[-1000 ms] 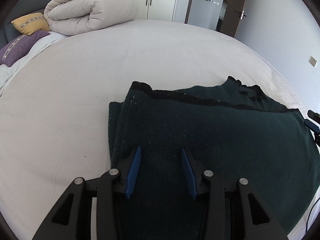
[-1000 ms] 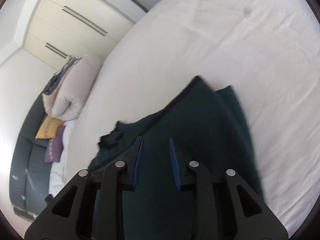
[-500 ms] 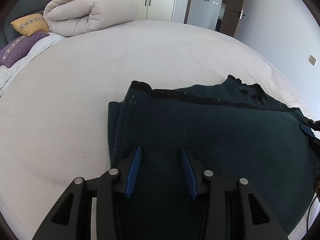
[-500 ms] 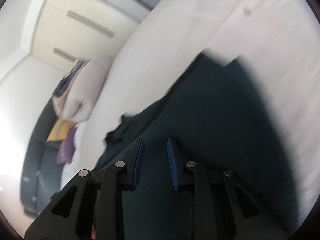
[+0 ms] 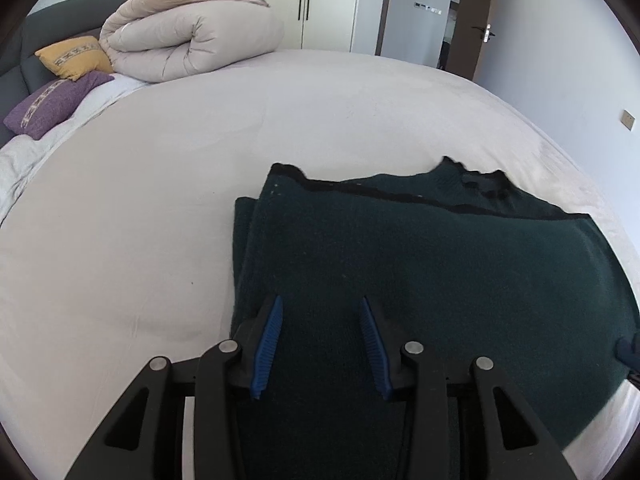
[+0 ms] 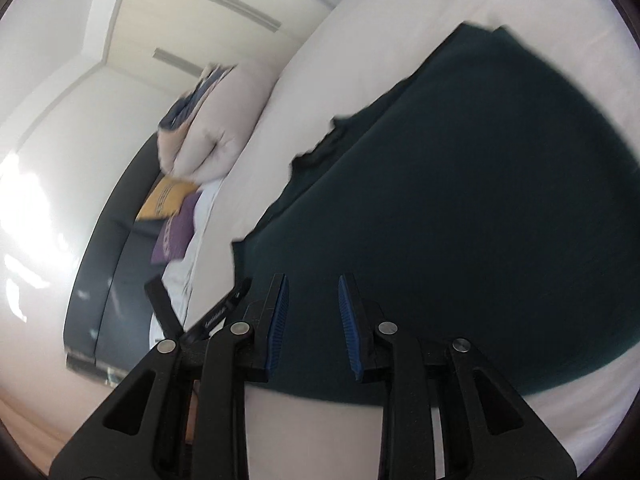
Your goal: Fold small clothes
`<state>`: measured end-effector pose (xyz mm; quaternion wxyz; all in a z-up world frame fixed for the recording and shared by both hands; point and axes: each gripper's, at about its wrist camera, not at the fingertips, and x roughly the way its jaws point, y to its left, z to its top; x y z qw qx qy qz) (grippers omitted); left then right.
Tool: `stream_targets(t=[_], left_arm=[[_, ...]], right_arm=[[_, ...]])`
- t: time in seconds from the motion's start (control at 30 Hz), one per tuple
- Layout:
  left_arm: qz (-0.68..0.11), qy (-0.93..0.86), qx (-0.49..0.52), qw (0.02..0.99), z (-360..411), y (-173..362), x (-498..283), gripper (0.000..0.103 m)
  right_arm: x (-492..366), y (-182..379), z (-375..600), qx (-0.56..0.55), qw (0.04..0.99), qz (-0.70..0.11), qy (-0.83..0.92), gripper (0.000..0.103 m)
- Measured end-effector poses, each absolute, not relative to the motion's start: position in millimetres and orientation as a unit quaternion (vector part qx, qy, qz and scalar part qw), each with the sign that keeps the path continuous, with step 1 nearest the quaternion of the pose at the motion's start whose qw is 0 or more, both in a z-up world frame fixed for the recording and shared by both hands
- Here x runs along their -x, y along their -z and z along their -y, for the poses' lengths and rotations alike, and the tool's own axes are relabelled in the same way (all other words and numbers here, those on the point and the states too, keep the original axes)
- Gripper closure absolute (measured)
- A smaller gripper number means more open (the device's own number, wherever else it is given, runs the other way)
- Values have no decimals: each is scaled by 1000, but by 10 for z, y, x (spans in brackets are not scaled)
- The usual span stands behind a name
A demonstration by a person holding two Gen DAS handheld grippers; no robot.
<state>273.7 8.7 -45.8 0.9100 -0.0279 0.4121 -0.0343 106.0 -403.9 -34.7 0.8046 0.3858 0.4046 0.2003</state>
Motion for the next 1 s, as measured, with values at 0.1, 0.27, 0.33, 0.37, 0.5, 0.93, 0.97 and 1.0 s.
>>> stream_targets(t=[0.1, 0.27, 0.33, 0.37, 0.5, 0.93, 0.97, 1.0], left_arm=[[-396, 64, -6, 916, 199, 370, -2396, 58], [-435, 79, -13, 897, 257, 666, -2289, 57], [-441, 71, 20, 894, 63, 646, -2299, 61], [-443, 69, 25, 894, -4, 642, -2300, 65], [-450, 66, 91, 886, -342, 693, -2249, 86], [-411, 47, 172, 894, -725, 351, -1841, 29], [-399, 46, 162, 902, -699, 279, -1847, 23], [-388, 48, 153, 908, -674, 208, -1872, 22]], right_arm=[[-1142, 493, 3526, -352, 791, -437, -244, 78], [-1142, 899, 3523, -388, 765, -467, -213, 80], [-1105, 955, 3790, -415, 777, -440, -175, 80], [-1054, 959, 3950, -419, 785, -429, -154, 80], [-845, 1084, 4733, -485, 786, -372, -92, 82], [-653, 771, 4843, -465, 820, -334, -19, 78], [-708, 674, 4707, -453, 823, -340, -32, 77], [-807, 635, 4561, -440, 826, -349, -51, 72]])
